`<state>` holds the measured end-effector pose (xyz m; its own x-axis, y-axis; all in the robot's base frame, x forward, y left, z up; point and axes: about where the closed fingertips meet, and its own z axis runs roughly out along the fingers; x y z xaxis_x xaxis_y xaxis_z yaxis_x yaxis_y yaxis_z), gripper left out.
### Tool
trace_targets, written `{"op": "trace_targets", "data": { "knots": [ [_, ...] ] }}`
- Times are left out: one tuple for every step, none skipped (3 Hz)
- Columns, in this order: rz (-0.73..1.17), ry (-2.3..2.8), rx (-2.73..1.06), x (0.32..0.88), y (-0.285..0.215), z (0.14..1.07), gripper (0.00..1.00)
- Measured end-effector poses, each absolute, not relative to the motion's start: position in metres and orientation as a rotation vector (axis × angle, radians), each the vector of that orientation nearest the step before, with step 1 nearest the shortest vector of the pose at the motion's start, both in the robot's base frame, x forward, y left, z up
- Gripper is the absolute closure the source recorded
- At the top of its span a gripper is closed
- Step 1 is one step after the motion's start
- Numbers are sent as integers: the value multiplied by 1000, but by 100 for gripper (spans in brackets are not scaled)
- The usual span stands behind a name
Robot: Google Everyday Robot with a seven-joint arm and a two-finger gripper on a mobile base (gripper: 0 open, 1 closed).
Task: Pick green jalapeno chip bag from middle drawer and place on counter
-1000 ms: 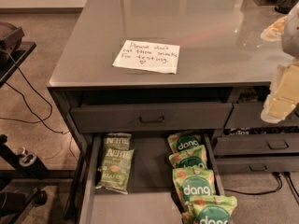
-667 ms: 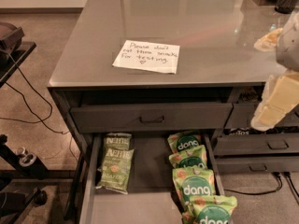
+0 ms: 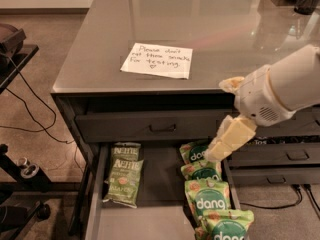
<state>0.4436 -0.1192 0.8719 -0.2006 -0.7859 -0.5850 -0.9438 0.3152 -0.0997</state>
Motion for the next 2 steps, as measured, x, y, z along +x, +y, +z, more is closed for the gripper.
{"op": "trace_targets", "data": {
  "knots": [
    [568, 1979, -1447, 452, -59, 824, 0],
    [761, 1990, -1363, 451, -11, 768, 0]
  ]
}}
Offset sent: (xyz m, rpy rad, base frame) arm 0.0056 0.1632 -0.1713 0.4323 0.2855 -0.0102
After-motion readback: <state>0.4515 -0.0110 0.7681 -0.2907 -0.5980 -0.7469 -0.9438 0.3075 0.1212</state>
